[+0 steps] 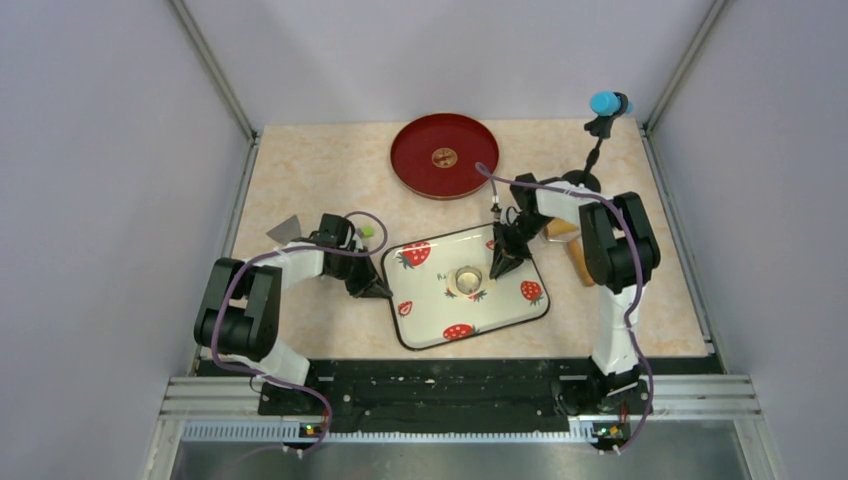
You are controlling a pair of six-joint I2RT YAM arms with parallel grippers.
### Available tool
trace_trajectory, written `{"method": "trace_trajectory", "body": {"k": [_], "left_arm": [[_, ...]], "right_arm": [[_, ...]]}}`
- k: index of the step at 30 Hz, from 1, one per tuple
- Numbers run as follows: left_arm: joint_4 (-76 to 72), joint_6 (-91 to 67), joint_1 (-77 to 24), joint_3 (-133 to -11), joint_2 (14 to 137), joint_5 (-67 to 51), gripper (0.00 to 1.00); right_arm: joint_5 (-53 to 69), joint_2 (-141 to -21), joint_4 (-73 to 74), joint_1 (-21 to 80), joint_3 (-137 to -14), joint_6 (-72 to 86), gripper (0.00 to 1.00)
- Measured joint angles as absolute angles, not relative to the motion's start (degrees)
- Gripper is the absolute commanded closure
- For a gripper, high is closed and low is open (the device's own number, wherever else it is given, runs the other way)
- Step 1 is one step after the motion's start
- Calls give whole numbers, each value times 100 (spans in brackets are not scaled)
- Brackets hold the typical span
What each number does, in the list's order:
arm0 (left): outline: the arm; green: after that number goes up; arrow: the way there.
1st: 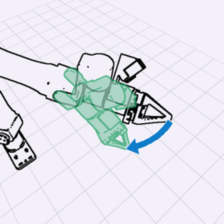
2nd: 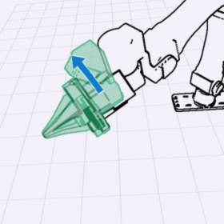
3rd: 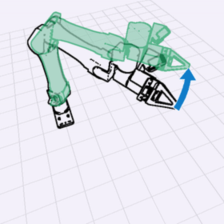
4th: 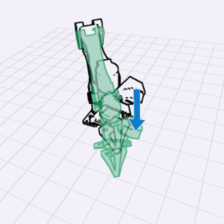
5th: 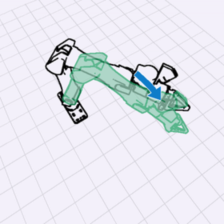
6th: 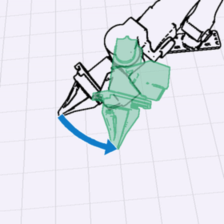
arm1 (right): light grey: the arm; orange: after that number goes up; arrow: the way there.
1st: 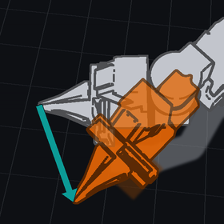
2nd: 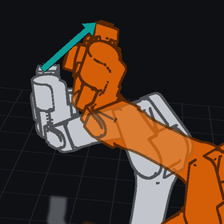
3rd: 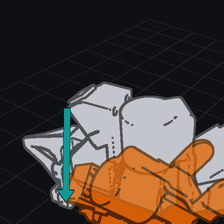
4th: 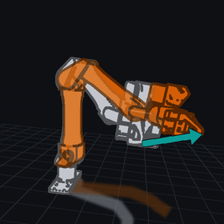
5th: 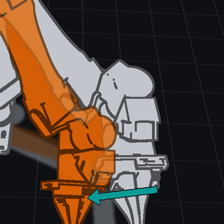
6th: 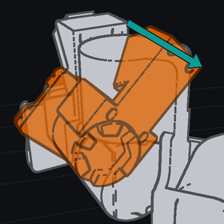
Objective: Roll out the dumpling wrappers from the dough
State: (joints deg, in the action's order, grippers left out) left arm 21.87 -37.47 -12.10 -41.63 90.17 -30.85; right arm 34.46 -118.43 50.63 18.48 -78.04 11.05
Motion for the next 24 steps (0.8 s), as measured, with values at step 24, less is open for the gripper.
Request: {"method": "trace_trajectory", "body": {"k": [24], "left_arm": [[2261, -3754, -1221, -4239, 9113, -3131, 100]], "right_arm": [[2486, -11491, 4978, 1900, -8425, 1090, 99]]}}
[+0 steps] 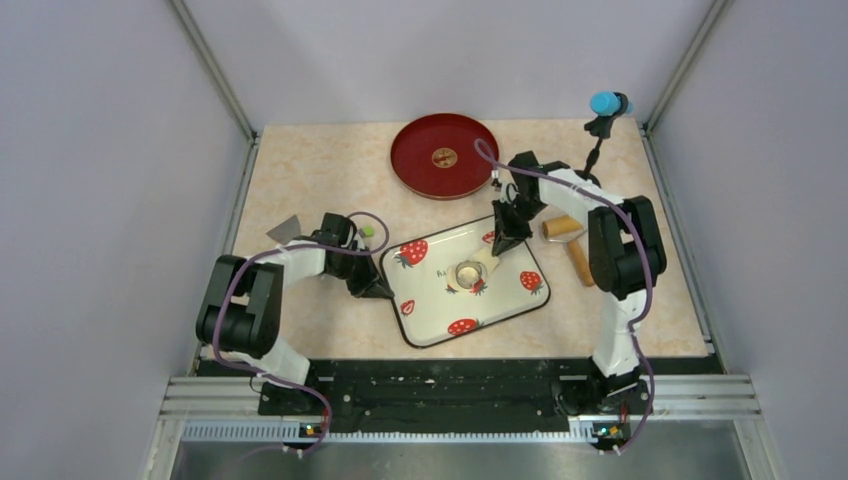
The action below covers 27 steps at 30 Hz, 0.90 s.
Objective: Roll out the dumpling wrappers from the dough
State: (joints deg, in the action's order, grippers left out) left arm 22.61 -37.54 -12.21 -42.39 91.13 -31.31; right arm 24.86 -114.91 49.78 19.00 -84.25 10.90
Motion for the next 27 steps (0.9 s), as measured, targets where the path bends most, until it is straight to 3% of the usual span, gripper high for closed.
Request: {"method": "trace_trajectory", "body": {"k": [27], "left_arm": [[2316, -3754, -1227, -4276, 9131, -3109, 100]], "right_arm": [[2644, -11740, 5393, 2307, -9614, 1061, 98]]}}
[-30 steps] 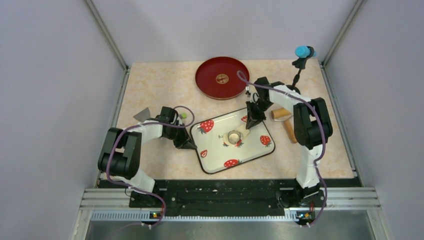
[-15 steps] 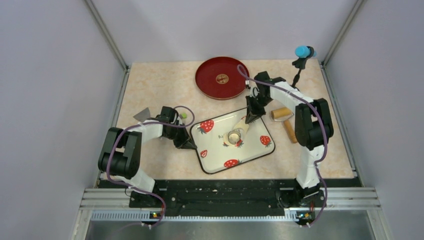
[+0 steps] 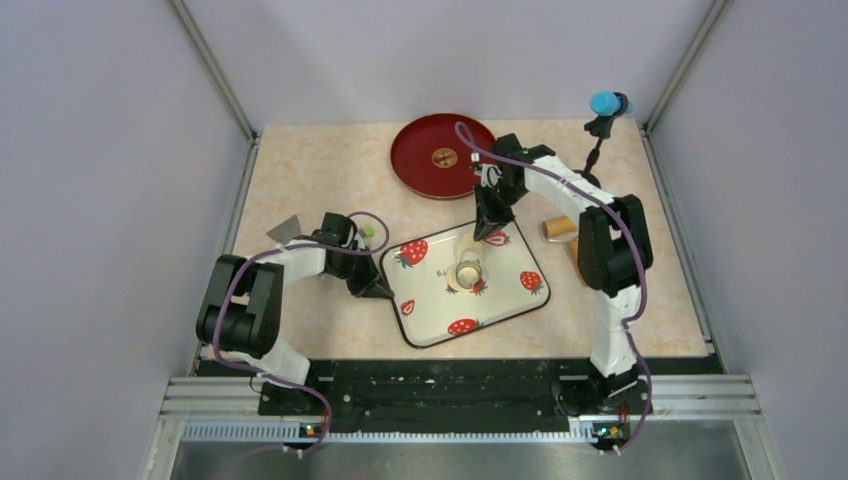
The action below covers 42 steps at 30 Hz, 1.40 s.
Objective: Roll out the dumpling wrappers from the dough
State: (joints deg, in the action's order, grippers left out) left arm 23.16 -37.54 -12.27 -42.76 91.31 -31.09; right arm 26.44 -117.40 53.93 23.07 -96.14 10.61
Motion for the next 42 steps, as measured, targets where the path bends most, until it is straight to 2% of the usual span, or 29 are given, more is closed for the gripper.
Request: {"method": "trace_trajectory", "body": {"k": [16, 42], "left_arm": [[2314, -3754, -1232, -4278, 9142, -3127, 100], [2311, -3752, -1232, -4278, 9142, -3127, 100]], "right_arm": [[3052, -11987, 5651, 2808, -10285, 1055, 98], [3798, -11915, 5900, 3457, -10318, 891, 98]]}}
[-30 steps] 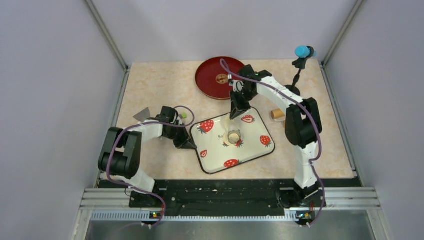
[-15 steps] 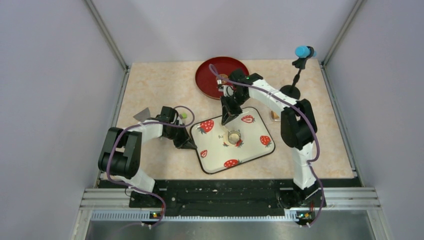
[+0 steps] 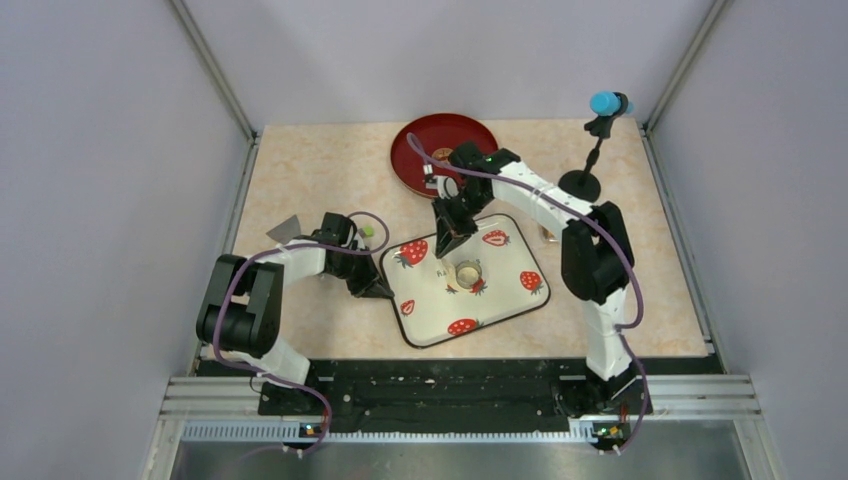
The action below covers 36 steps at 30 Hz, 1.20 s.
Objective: Roll out the dumpling wrappers from the dough
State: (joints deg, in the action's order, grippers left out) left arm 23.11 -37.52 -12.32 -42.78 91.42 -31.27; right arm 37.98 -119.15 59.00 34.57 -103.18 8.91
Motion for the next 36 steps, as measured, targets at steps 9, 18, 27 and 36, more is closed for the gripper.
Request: {"method": "trace_trajectory", "body": {"k": [9, 18, 27, 36], "left_arm": [[2309, -3756, -1232, -4278, 9142, -3127, 100], [2305, -3758, -1232, -4274, 9142, -3129, 100], [2261, -3750, -1232, -4244, 9142, -3168, 100], [2233, -3579, -1256, -4202, 9065, -3122, 100]], "right_arm": [[4062, -11526, 5900, 3551, -10162, 921, 98], [4080, -10945, 5913, 3551, -9741, 987, 97], [3933, -10130, 5983, 3551, -9684, 1070, 96], [4121, -10047, 6160, 3409, -10189, 1072, 96]]}}
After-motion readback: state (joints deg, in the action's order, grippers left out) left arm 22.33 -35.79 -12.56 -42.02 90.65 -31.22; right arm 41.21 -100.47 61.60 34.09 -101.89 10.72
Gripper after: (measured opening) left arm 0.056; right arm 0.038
